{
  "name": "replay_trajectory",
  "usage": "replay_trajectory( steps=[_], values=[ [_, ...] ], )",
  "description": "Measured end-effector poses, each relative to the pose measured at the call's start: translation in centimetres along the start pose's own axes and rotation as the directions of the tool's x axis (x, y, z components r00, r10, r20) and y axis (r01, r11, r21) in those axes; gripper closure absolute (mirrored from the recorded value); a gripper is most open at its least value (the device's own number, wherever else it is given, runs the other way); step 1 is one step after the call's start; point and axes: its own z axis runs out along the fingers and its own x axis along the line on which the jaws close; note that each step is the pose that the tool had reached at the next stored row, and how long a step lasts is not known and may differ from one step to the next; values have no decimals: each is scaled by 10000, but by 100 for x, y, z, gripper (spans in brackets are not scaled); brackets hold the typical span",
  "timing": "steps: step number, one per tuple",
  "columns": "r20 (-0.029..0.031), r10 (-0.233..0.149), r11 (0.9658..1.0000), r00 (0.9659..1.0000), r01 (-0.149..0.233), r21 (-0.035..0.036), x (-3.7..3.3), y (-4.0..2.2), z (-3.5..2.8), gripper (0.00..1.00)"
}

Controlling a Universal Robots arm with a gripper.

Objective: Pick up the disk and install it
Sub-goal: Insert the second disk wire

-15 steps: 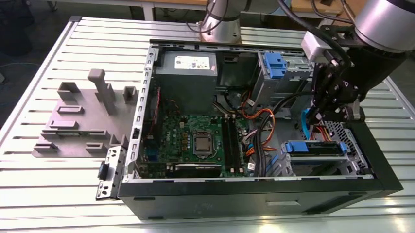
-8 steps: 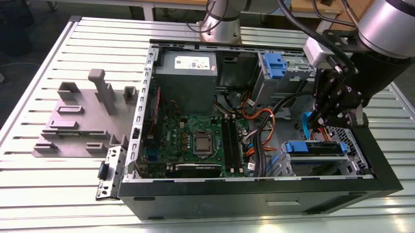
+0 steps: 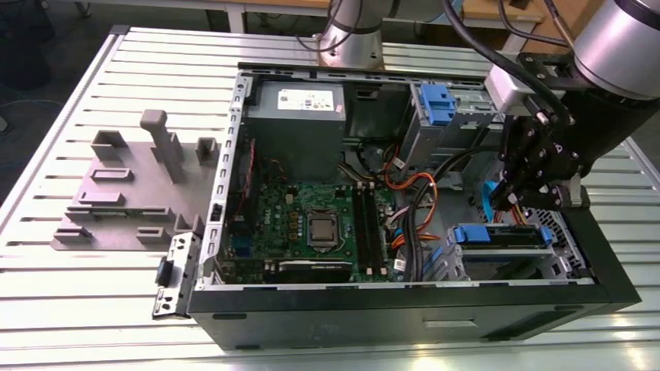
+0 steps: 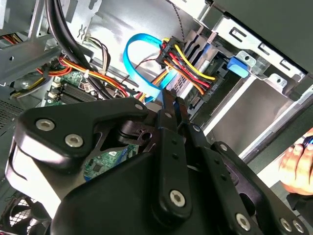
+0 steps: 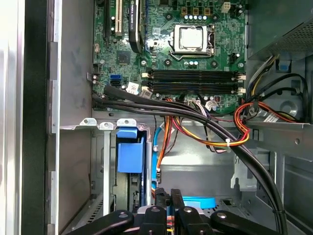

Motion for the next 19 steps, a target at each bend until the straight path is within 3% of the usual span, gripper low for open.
replay_trajectory(
  steps=[5, 13, 15, 19],
  values=[
    [0, 0, 10000, 10000, 0, 0, 21, 0, 1, 84],
    [1, 0, 10000, 10000, 0, 8, 135, 0, 2, 84],
    [5, -1, 10000, 10000, 1, 58, 151, 4, 2, 84],
    [78, -2, 9997, 10000, 1, 225, 167, 55, 2, 84]
  ],
)
